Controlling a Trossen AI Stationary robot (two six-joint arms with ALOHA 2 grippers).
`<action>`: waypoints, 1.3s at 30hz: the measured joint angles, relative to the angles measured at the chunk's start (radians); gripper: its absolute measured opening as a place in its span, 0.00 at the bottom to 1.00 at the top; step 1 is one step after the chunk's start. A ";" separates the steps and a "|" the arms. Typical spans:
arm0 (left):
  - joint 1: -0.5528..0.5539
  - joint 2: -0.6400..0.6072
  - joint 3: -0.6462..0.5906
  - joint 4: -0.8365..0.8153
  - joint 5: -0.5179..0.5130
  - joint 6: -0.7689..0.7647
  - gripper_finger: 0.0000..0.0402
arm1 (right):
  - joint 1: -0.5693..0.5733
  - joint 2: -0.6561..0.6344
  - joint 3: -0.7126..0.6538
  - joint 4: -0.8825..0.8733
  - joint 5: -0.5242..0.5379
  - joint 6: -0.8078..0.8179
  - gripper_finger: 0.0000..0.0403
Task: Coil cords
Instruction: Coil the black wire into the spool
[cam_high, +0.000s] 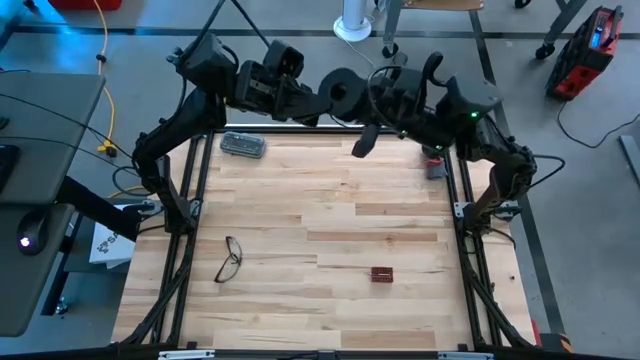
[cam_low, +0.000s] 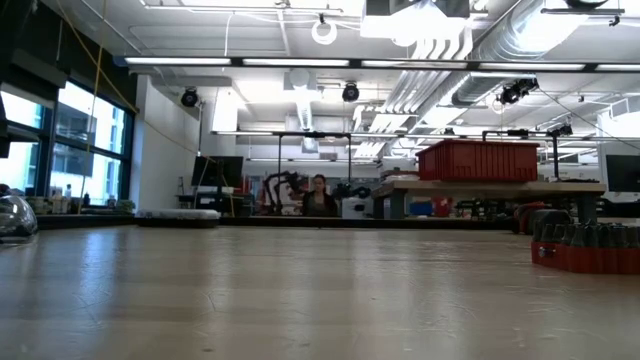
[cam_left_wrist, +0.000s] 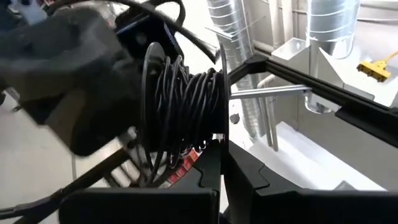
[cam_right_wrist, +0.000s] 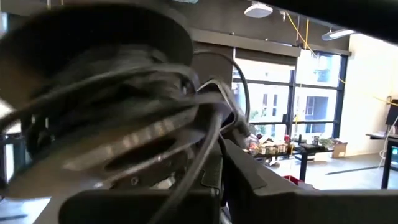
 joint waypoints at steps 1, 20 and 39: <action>-0.001 0.000 0.000 -0.001 -0.001 0.000 0.01 | 0.003 -0.002 0.000 0.002 0.000 0.005 0.00; 0.104 -0.040 -0.001 -0.023 -0.023 0.188 0.01 | 0.030 -0.037 0.000 -0.166 0.175 -0.008 0.01; 0.120 -0.136 -0.001 -0.290 0.012 0.684 0.01 | 0.013 -0.014 0.000 -0.284 0.081 -0.094 0.57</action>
